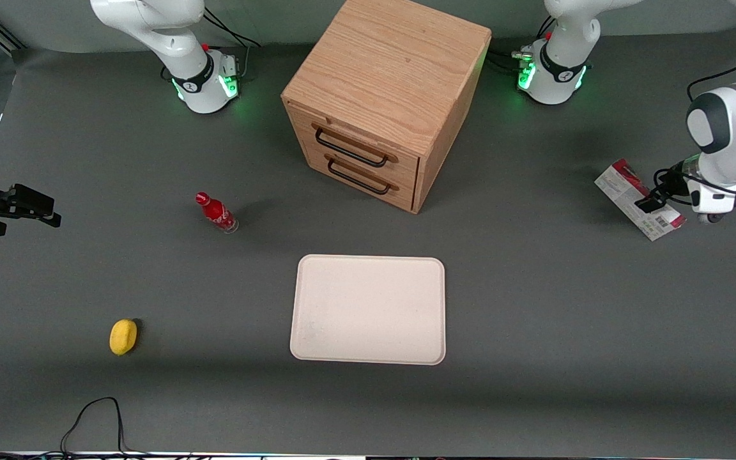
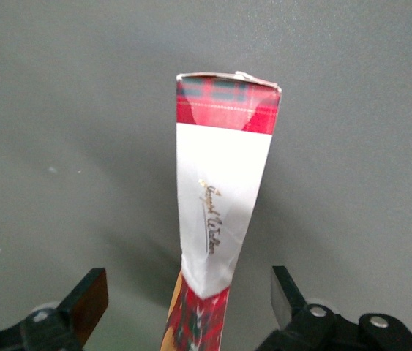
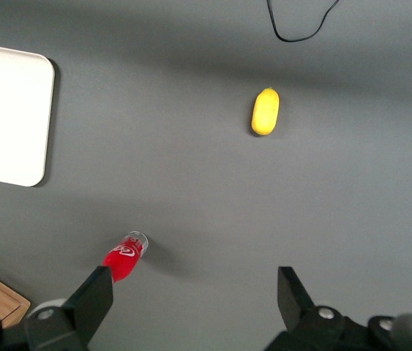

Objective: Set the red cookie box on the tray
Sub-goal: 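Lower the open left gripper onto the cookie box and close it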

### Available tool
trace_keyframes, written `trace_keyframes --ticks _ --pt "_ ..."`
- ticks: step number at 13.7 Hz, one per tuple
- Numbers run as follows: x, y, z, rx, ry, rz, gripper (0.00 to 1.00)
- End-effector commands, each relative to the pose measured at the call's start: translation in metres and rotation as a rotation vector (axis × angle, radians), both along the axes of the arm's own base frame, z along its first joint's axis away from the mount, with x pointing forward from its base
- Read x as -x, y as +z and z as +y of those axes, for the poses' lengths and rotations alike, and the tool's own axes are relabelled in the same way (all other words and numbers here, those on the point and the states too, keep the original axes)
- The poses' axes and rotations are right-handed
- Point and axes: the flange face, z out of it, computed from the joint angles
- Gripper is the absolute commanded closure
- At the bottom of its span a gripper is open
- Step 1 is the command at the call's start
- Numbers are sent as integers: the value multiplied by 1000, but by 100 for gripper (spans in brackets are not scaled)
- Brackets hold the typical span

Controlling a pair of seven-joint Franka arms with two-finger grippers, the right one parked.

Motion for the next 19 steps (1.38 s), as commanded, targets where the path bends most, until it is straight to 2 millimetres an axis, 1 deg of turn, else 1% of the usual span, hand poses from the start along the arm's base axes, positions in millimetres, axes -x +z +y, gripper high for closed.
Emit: trace_keyframes --ticks 1,5,6,8,9,16,18,19 --pt "4 -7 -4 -17 6 -16 1" --pt "4 -9 -4 -16 4 -13 2" --pt "4 -9 -4 -16 4 -13 15" --pt "4 -8 -5 -16 1 -15 91" --pt "4 -8 -6 -16 1 -13 100" --pt "3 -6 -5 -15 8 -6 100" --pt "-1 4 -5 -15 -2 -11 100" --pt "-5 17 -3 -13 -5 -5 100"
